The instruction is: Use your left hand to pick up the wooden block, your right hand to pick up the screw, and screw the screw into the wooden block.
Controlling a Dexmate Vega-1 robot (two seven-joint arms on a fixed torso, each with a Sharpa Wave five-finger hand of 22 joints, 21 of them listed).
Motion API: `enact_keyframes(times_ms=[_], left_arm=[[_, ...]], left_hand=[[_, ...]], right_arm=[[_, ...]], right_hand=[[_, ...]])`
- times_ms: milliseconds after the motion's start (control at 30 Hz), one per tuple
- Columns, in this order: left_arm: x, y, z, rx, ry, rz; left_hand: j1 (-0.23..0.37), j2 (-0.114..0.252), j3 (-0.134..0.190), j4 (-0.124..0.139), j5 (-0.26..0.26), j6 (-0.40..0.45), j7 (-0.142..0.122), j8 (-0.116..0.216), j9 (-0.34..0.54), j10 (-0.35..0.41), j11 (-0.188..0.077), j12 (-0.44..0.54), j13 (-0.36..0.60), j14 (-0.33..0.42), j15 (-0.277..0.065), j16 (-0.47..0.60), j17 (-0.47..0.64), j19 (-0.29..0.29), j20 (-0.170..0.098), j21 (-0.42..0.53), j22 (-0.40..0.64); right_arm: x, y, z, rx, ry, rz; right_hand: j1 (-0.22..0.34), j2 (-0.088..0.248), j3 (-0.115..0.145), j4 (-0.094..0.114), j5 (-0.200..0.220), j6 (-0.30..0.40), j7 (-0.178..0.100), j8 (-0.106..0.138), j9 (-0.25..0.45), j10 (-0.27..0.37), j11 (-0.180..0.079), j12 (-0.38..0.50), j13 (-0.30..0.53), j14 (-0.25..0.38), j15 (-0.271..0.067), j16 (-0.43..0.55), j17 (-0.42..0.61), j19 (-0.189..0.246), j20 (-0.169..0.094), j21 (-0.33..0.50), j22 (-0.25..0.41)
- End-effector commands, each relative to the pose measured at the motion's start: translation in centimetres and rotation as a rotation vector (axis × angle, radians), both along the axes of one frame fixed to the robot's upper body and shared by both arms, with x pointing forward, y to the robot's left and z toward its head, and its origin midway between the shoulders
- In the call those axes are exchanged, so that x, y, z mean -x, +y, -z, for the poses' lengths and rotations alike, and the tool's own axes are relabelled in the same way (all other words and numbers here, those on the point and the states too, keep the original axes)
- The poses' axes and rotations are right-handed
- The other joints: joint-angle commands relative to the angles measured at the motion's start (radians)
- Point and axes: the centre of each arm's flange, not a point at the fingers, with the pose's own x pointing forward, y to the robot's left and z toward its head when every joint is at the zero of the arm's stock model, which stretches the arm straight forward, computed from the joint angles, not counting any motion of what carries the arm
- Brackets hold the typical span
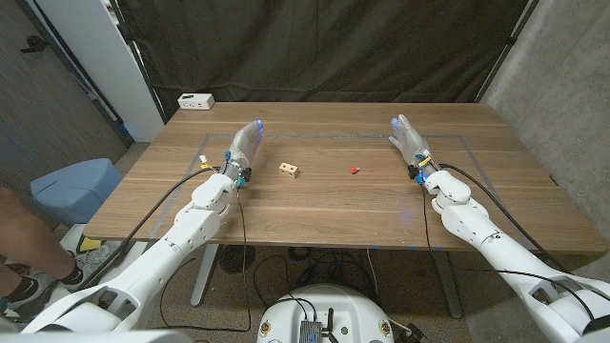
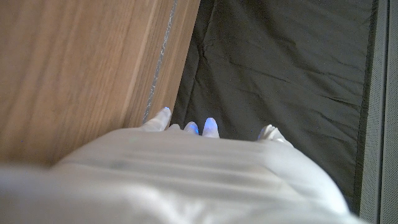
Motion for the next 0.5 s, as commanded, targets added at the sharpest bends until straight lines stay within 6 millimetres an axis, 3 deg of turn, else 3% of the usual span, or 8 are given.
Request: enact_keyframes(times_ms=[33,233,500], left_arm=[[0.6,-0.5,-0.3,-0.018,-0.002,-0.004],[1.0,-0.5,-1.1,-0.070,-0.015,-0.020],[1.8,-0.4,-2.5,-0.152,-0.049,-0.067]], left_hand=[[0.006,0.078,0.002,-0.005,0.003,0.004,0.002,0.004,0.003,0.003,0.006,0.008,0.003,0.004,0.000,0.006,0.003,-0.004,0.004,0.009,0.002],[0.009,0.076,0.000,-0.009,0.003,0.008,-0.004,0.005,0.003,0.008,-0.001,0.011,0.003,0.006,0.003,0.006,0.003,-0.005,0.006,0.010,0.001],[0.032,0.070,-0.001,-0.040,0.003,0.081,-0.042,0.021,0.001,0.056,-0.047,0.026,0.001,0.013,0.004,0.007,0.003,-0.001,0.009,0.014,0.000]], right_arm=[[0.1,0.2,0.0,0.011,-0.005,-0.010],[0.1,0.3,-0.4,0.023,-0.007,-0.002],[-0.1,0.2,-0.4,0.025,-0.015,0.004]], right_hand=[[0.003,0.003,0.000,0.006,0.010,0.009,-0.001,0.004,0.004,0.005,-0.006,0.006,0.004,-0.005,0.000,0.010,0.001,0.009,-0.004,0.006,0.004],[0.003,0.003,0.000,0.004,0.011,0.010,-0.002,0.004,0.004,0.005,-0.007,0.005,0.004,-0.005,-0.002,0.010,-0.001,0.010,-0.004,0.006,0.004],[0.004,0.004,0.002,0.000,0.012,0.009,-0.002,0.003,0.004,0.004,-0.009,0.005,0.004,-0.005,-0.004,0.010,-0.004,0.010,-0.004,0.006,0.004]])
